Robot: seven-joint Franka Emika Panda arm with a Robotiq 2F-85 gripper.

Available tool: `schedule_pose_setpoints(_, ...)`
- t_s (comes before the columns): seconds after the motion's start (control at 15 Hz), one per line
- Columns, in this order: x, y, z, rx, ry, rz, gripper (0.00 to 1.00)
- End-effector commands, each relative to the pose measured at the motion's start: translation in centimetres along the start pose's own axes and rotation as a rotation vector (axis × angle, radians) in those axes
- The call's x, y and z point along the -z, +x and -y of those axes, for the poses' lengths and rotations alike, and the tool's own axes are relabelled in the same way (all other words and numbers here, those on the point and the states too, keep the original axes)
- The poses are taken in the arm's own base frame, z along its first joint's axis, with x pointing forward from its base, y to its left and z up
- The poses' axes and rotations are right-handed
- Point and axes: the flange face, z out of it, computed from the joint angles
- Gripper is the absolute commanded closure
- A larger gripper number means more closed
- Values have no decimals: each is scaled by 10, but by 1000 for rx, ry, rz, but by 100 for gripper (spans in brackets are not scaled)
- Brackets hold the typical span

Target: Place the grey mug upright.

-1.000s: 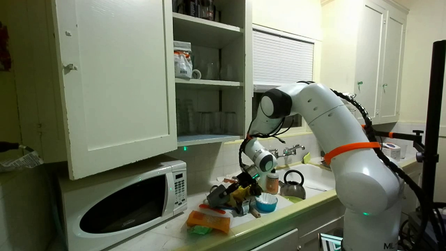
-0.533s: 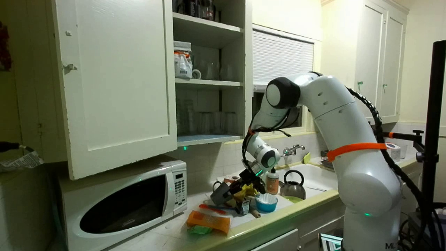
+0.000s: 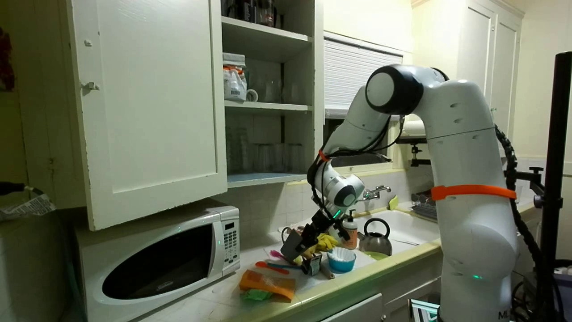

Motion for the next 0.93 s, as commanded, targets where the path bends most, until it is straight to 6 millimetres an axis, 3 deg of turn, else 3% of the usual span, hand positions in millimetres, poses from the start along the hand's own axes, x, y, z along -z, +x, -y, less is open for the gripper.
schedule_pose_setpoints(0.0, 35, 22, 19, 136, -71, 89, 98)
schedule_pose_setpoints(0.33, 44, 48, 41, 327, -51, 236, 98)
schedule_pose_setpoints(0.67, 41, 40, 55, 565, 42, 405, 98)
schedule_pose_setpoints(0.87, 72, 51, 51, 662, 13, 400, 98)
